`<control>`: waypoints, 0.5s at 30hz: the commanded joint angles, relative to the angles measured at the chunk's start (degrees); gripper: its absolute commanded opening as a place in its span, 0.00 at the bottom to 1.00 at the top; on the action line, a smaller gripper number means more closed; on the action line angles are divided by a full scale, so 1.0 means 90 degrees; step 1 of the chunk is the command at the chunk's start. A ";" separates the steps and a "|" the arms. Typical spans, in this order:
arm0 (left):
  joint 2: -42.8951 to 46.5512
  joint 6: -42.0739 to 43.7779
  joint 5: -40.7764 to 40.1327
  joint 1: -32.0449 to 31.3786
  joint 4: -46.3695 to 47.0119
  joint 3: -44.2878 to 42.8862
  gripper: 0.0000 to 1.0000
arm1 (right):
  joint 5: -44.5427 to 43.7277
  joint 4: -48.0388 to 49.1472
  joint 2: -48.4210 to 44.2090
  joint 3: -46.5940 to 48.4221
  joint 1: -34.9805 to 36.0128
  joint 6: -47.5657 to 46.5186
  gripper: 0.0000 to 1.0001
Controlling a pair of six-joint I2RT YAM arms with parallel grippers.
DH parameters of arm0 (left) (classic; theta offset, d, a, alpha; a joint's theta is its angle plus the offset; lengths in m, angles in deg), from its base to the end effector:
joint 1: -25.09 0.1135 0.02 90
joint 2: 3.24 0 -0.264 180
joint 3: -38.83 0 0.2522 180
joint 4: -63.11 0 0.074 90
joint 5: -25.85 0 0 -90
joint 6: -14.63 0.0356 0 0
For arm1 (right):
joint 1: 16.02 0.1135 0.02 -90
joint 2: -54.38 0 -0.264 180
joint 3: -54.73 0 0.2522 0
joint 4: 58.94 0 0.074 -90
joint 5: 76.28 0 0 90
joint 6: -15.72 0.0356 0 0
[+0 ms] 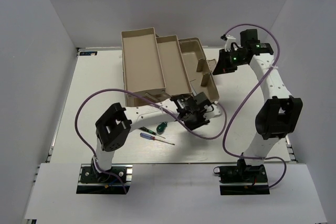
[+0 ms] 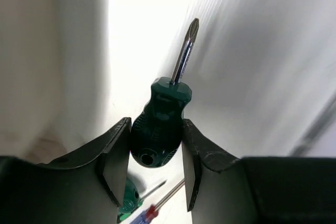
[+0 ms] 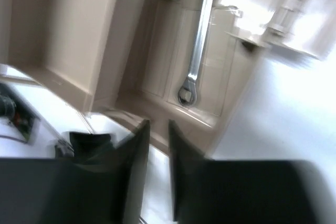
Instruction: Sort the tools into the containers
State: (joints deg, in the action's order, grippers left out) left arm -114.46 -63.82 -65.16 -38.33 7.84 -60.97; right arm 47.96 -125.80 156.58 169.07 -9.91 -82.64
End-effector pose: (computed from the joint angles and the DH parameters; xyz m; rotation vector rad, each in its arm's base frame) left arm 0.1823 -0.3629 0.2090 1.6752 2.1925 -0.2270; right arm 0.3778 0.0606 0.3401 -0.5407 2.3743 0.7312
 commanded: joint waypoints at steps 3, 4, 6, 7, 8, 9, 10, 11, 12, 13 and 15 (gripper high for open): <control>0.0921 -0.0744 0.0105 0.0122 0.0003 -0.1094 0.00 | -0.1332 0.0556 -0.0739 -0.0471 -0.0453 -0.0018 0.00; 0.0922 -0.0824 -0.0139 0.0268 0.0120 -0.1152 0.00 | -0.1769 0.0645 -0.0952 -0.0762 -0.0541 -0.0067 0.00; 0.0864 -0.1067 -0.0755 0.0454 0.0121 -0.1482 0.00 | -0.2035 0.0831 -0.1051 -0.0998 -0.0600 -0.0280 0.00; 0.0806 -0.1175 -0.0853 0.0658 0.0121 -0.1620 0.00 | -0.2220 0.0957 -0.1149 -0.1144 -0.0804 -0.0301 0.00; 0.0805 -0.1273 -0.1057 0.0747 0.0189 -0.1892 0.00 | -0.2271 0.0968 -0.1217 -0.1213 -0.0844 -0.0331 0.00; 0.0728 -0.1351 -0.1059 0.0825 0.0267 -0.2011 0.00 | -0.2242 0.0940 -0.1247 -0.1253 -0.0941 -0.0457 0.00; 0.0727 -0.1536 -0.1194 0.0903 0.0345 -0.2148 0.00 | -0.2135 0.0930 -0.1315 -0.1330 -0.1029 -0.0477 0.04; 0.0649 -0.1634 -0.1379 0.1078 0.0432 -0.2439 0.00 | -0.2086 0.0900 -0.1403 -0.1438 -0.1079 -0.0497 0.07; 0.0649 -0.1693 -0.1381 0.1186 0.0433 -0.2587 0.00 | -0.1844 0.0929 -0.1491 -0.1516 -0.1137 -0.0574 0.08; 0.0465 -0.1848 -0.1575 0.1284 0.0433 -0.2753 0.00 | -0.1764 0.0929 -0.1511 -0.1584 -0.1167 -0.0594 0.10; 0.0066 -0.2083 -0.1800 0.1577 0.0268 -0.3319 0.00 | -0.1357 0.0881 -0.1627 -0.1829 -0.1177 -0.0691 0.15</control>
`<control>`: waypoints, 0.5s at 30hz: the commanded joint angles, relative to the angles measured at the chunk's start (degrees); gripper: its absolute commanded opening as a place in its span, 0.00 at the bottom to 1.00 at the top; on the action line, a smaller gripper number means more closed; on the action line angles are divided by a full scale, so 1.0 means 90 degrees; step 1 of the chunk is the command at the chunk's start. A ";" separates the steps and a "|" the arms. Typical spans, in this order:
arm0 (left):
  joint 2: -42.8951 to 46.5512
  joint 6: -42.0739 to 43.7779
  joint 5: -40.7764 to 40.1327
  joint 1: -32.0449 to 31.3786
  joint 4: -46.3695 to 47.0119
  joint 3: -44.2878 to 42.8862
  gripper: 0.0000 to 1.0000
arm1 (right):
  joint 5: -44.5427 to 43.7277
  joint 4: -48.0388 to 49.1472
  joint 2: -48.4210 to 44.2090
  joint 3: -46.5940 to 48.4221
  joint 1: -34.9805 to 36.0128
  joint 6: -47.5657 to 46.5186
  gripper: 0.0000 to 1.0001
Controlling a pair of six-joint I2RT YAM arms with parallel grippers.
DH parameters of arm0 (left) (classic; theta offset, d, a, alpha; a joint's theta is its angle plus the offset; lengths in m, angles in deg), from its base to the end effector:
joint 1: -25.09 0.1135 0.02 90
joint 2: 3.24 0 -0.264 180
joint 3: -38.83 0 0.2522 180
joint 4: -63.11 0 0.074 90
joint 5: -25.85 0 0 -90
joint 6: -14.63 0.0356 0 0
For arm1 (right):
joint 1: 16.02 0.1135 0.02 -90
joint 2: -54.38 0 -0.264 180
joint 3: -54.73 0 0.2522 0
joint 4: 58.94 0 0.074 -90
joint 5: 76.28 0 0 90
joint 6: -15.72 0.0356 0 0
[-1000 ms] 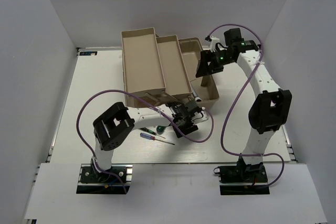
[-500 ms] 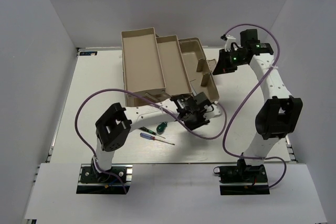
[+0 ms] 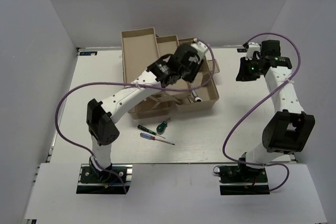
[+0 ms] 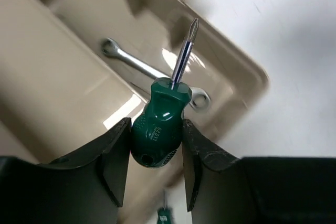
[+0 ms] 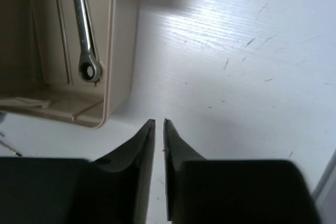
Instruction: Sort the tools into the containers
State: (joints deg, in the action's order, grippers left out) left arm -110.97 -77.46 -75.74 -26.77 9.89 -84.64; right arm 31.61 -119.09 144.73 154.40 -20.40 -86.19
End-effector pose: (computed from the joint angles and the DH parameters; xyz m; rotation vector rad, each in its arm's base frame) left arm 0.2709 -0.3334 0.3671 0.8344 2.0632 -0.2964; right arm 0.3385 -0.0150 0.3347 -0.2932 2.3984 0.2543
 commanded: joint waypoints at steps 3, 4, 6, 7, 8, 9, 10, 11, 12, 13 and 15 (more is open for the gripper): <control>-0.0744 -0.0627 -0.0626 0.0644 -0.0487 -0.1324 0.00 | 0.1356 -0.0253 -0.0360 -0.0297 0.0076 -0.0912 0.35; -0.0852 -0.0695 -0.0684 0.0703 -0.0595 -0.1442 0.00 | 0.1536 -0.0401 -0.0341 -0.0278 0.0125 -0.1098 0.40; -0.1000 -0.0696 -0.0684 0.0820 -0.0781 -0.1637 0.00 | 0.2091 -0.0879 -0.0380 -0.0278 0.0291 -0.1820 0.49; -0.1077 -0.0696 -0.0742 0.0820 -0.0781 -0.1638 0.04 | 0.2191 -0.1006 -0.0409 -0.0307 0.0388 -0.2025 0.53; -0.1078 -0.0628 -0.0743 0.0820 -0.0859 -0.1696 0.08 | 0.2453 -0.1394 -0.0448 -0.0297 0.0476 -0.2714 0.55; -0.1136 -0.0627 -0.0849 0.0888 -0.0995 -0.1697 0.11 | 0.2581 -0.1553 -0.0458 -0.0355 0.0671 -0.2962 0.58; -0.1214 -0.0627 -0.0908 0.0889 -0.1073 -0.1697 0.16 | 0.3066 -0.1719 -0.0497 -0.0395 0.0721 -0.3535 0.58; -0.1214 -0.0627 -0.0909 0.0956 -0.1132 -0.1697 0.22 | 0.3206 -0.2126 -0.0536 -0.0405 0.0828 -0.4063 0.60; -0.1214 -0.0627 -0.0909 0.0957 -0.1191 -0.1697 0.29 | 0.3353 -0.2247 -0.0556 -0.0530 0.0945 -0.4387 0.63; -0.1214 -0.0569 -0.0909 0.0957 -0.1191 -0.1697 0.34 | 0.3770 -0.2528 -0.0653 -0.0580 0.0985 -0.5077 0.63; -0.1214 -0.0510 -0.0909 0.1015 -0.1133 -0.1697 0.48 | 0.3900 -0.2483 -0.0799 -0.0872 0.1237 -0.5551 0.64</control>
State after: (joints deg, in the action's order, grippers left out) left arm -124.89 -82.36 -82.45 -18.22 0.12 -97.89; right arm 57.95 -134.96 140.66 148.92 -11.35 -121.00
